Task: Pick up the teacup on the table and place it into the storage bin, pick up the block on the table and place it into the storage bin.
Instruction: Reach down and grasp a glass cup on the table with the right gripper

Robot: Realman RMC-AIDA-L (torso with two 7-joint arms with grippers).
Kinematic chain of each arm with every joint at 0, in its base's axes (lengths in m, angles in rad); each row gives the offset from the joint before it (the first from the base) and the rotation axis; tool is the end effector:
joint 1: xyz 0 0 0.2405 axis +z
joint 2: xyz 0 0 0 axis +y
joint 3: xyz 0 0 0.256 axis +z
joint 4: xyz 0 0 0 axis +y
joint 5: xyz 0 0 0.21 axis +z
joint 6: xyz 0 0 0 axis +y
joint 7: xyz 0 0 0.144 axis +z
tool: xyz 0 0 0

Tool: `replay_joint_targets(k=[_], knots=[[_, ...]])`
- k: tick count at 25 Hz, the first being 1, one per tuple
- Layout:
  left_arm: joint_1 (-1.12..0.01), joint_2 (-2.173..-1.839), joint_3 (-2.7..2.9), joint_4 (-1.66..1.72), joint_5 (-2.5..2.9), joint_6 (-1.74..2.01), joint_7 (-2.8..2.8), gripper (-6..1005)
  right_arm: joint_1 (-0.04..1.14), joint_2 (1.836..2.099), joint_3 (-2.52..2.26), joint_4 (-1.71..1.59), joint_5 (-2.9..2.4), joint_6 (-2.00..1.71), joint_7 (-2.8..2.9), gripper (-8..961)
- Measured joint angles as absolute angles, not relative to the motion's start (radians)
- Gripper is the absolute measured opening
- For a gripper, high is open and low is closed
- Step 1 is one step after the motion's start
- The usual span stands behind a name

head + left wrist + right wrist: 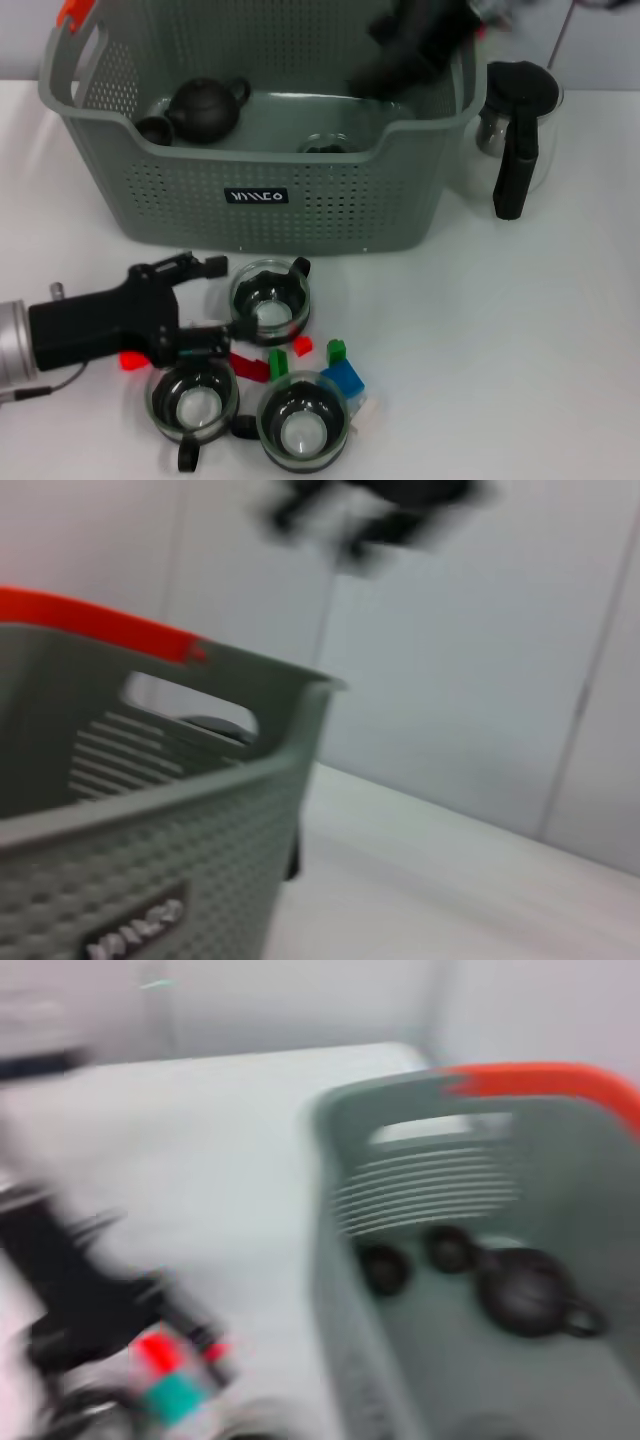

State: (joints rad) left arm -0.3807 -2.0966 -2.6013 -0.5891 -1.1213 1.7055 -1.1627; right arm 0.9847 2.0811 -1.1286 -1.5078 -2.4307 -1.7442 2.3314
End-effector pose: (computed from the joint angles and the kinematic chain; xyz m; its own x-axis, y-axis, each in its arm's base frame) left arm -0.3001 0.2690 -0.0017 0.7359 0.3000 0.6071 0.4714 -0.8705 -0.1413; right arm 0.0119 0.3804 0.0509 0.9873 -0.1444 0.0665 -0.1167 -0.9424 -0.3134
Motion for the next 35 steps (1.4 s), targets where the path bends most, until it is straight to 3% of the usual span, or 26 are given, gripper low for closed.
replay_joint_targets(k=[4,8,14,35], knots=[[-0.376,-2.084,-2.664,-0.591,-1.116,1.704,-1.215,920,0.896,2.087,-1.135,-1.568,-2.335,-1.882,2.270,637],[-0.355,-2.037,-2.652,-0.600,-1.098,1.755,-1.241,921,0.823,2.097,-1.200,-1.537,-2.301,-1.904,2.227,641],[-0.306,-1.999,-2.694,-0.620,-1.092,1.810,-1.234,921,0.745,2.099,-1.350,-1.471,-2.221,-1.866,2.101,641],[-0.287,-2.015,-2.758,-0.622,-1.089,1.809,-1.228,920,0.765,2.107,-1.882,-1.233,-2.186,-1.464,1.822,641]])
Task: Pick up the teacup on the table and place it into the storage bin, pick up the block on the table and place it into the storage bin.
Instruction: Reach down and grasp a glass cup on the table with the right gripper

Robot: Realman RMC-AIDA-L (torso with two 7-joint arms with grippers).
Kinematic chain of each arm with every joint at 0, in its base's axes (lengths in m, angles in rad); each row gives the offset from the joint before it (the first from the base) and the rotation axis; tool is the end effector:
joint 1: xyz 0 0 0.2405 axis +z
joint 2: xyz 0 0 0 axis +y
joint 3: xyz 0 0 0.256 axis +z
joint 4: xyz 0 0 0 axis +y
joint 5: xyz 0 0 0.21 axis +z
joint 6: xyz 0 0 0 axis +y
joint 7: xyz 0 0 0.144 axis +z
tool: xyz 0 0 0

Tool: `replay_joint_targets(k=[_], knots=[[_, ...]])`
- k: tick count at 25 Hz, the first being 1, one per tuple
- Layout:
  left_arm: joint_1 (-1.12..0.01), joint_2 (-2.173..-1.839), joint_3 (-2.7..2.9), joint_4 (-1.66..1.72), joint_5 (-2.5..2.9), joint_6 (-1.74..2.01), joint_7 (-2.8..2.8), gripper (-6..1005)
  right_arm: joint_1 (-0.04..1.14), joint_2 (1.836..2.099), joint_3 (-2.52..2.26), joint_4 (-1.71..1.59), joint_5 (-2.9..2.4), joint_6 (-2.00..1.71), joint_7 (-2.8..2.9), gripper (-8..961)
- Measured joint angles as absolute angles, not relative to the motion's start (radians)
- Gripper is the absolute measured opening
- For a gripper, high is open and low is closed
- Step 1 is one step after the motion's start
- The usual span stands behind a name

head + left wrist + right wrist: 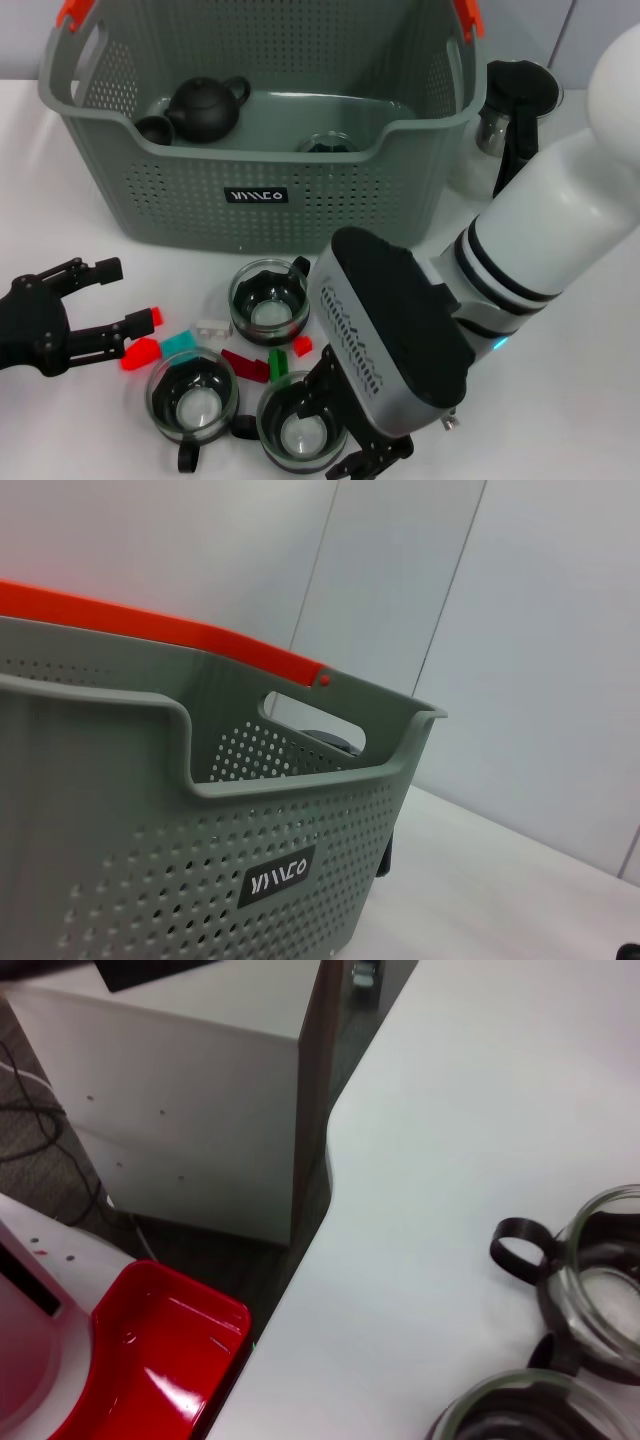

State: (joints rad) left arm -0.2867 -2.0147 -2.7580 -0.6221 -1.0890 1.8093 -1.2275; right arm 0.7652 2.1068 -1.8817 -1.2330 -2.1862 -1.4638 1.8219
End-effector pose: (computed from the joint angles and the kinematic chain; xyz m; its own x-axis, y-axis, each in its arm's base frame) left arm -0.3405 0.2397 0.0528 0.6795 0.3553 0.6419 0.5896 -0.7851 -0.1895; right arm 0.0942 0.2854 -0.1126 0.8818 0.4145 0.2249 0.3517 -0.8957 0.2720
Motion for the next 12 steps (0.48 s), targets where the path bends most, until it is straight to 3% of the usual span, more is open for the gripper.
replay_joint_targets(k=[12], knots=[[-0.288,-2.019,-2.758,-0.618,-1.087,1.802,-1.218,920,0.789,2.112,-1.951,-1.115,-2.183,-1.356,1.811,612]])
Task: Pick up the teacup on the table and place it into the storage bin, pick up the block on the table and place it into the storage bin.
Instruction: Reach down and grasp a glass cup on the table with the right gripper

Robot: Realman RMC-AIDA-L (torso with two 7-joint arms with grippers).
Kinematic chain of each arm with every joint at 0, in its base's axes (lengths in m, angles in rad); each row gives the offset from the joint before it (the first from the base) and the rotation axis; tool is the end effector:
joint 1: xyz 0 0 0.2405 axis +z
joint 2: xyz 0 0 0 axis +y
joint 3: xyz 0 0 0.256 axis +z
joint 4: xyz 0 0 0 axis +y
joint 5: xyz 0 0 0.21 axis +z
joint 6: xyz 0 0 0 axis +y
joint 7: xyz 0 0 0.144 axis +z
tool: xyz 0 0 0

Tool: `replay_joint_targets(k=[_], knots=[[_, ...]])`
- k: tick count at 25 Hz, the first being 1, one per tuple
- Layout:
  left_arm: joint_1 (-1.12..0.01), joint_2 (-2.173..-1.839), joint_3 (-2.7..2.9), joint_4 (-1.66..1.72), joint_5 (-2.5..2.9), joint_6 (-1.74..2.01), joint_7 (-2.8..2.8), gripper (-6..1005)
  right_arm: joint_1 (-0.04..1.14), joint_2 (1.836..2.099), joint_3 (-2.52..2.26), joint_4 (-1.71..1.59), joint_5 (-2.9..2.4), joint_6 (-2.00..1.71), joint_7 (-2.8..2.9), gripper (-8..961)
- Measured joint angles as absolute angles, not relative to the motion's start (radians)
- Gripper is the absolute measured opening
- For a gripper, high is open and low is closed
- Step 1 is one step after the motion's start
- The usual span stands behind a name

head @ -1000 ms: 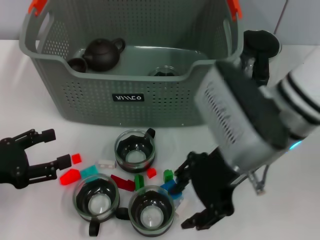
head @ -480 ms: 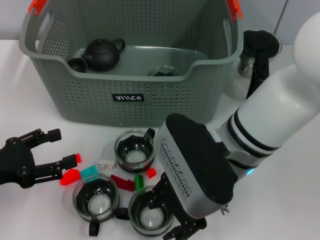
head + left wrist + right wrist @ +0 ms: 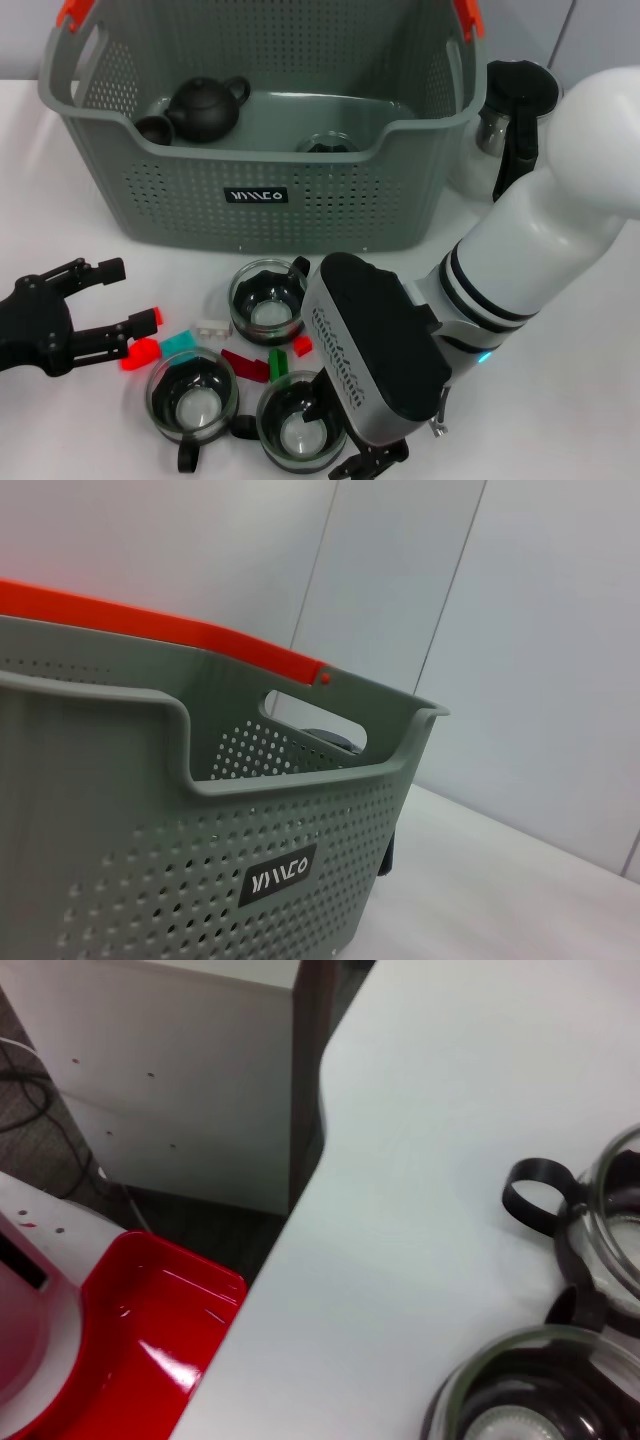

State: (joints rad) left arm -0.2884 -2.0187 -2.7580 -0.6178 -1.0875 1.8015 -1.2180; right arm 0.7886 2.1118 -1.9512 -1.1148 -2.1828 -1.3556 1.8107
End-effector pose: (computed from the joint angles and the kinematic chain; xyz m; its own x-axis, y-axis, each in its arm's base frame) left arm -0.3403 0.2403 0.0503 0.6819 0.3519 0.6412 0.5876 -0.7856 -0.1938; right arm 0.1108 0.2887 -0.1324 0.8767 0.4018 0.2645 0.3338 -0.9041 0.2669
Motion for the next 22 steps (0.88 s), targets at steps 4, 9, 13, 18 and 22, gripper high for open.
replay_joint_targets(k=[4,9,13,18,22], knots=[[-0.288,-2.020,-2.758,-0.617,-1.087,1.800,-1.218,920,0.789,2.112,-1.982,-1.087,-2.183,-1.306,1.810,600],[-0.288,-2.021,-2.758,-0.617,-1.087,1.797,-1.218,921,0.786,2.112,-2.007,-1.080,-2.183,-1.275,1.808,585],[-0.288,-2.020,-2.758,-0.617,-1.088,1.795,-1.217,921,0.781,2.112,-2.010,-1.084,-2.183,-1.269,1.810,574],[-0.288,-2.022,-2.758,-0.617,-1.088,1.795,-1.216,920,0.790,2.112,-2.011,-1.084,-2.183,-1.270,1.837,559],[-0.288,-2.024,-2.758,-0.617,-1.088,1.795,-1.216,920,0.792,2.112,-2.011,-1.086,-2.184,-1.273,1.845,454]])
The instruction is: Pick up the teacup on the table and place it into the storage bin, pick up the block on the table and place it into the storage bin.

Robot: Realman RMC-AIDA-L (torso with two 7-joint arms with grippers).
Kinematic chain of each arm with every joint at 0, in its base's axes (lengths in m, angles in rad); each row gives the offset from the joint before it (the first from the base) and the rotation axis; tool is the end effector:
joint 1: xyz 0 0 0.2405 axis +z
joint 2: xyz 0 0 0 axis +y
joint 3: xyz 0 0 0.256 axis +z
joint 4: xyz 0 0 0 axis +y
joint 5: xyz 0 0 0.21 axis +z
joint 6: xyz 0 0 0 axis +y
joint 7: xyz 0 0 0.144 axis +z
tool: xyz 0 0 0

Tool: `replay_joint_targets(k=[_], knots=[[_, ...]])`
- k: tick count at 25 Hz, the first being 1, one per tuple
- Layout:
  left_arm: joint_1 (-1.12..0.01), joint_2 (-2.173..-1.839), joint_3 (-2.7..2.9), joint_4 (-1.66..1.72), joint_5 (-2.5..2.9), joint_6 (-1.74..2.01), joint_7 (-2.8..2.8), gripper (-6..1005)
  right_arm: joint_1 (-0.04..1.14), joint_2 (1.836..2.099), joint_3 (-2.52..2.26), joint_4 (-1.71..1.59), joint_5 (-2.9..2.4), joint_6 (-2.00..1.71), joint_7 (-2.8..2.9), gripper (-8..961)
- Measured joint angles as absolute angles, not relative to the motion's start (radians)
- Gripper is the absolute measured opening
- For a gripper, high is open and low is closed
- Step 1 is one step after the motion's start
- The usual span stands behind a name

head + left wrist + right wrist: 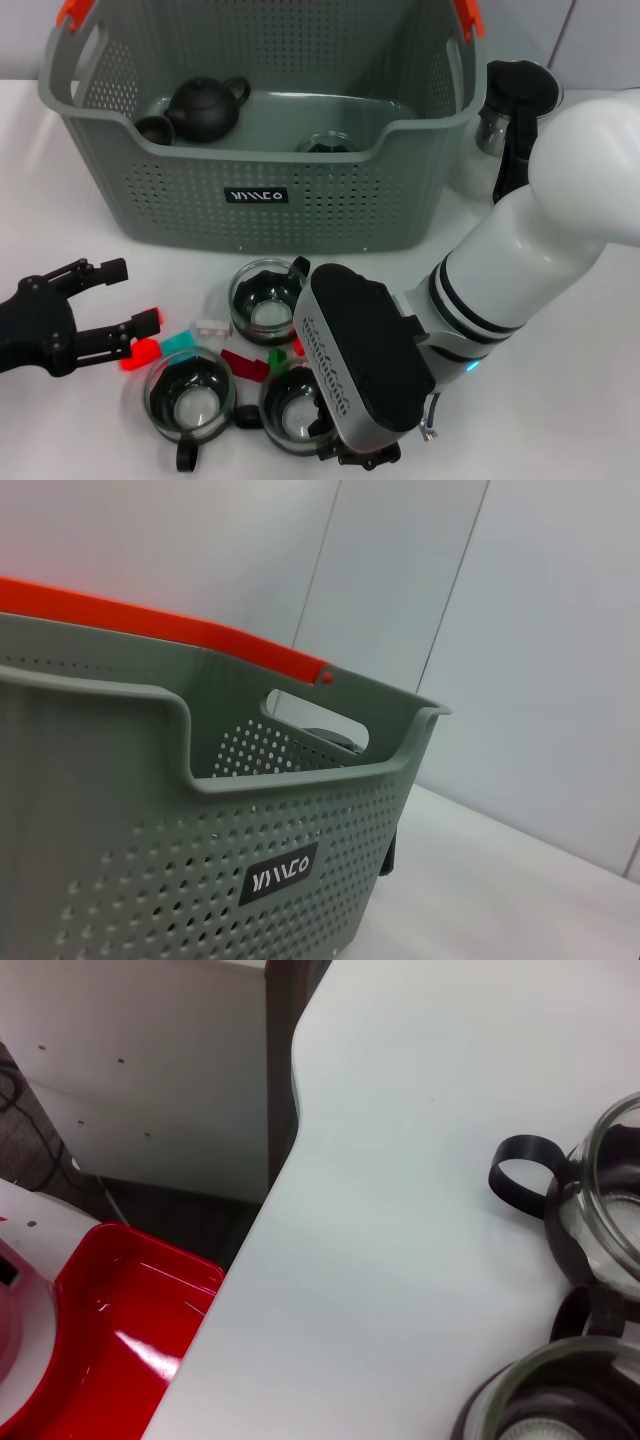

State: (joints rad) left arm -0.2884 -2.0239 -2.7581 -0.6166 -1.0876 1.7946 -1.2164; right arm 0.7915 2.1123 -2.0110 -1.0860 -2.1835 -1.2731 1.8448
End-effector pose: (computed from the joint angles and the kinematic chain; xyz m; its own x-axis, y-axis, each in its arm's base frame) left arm -0.3401 0.2406 0.0480 0.6799 0.3533 0.6426 0.5908 -0.7830 -0.1946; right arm 0.1157 0.2887 -0.1435 0.8758 0.3884 0.2864 0.3286 -0.9146 0.2356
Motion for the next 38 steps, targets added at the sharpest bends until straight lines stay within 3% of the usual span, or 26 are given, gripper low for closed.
replay_joint_targets(k=[9,12,17,26,32,38], knots=[[-0.288,-2.026,-2.758,-0.617,-1.088,1.795,-1.214,921,0.788,2.110,-2.012,-1.101,-2.182,-1.284,1.875,95],[-0.288,-2.026,-2.758,-0.617,-1.088,1.795,-1.214,921,0.792,2.108,-2.008,-1.106,-2.181,-1.300,1.888,61],[-0.285,-2.028,-2.758,-0.617,-1.088,1.791,-1.210,921,0.766,2.103,-1.937,-1.206,-2.176,-1.393,1.917,61],[-0.281,-2.031,-2.763,-0.615,-1.088,1.768,-1.203,920,0.755,2.096,-1.386,-1.634,-2.122,-1.785,2.093,62],[-0.292,-2.040,-2.759,-0.614,-1.088,1.750,-1.203,920,0.828,2.096,-1.180,-1.672,-2.260,-1.652,2.273,62],[-0.308,-2.045,-2.758,-0.614,-1.088,1.745,-1.204,921,0.940,2.088,-1.157,-1.402,-2.439,-1.375,2.457,61]])
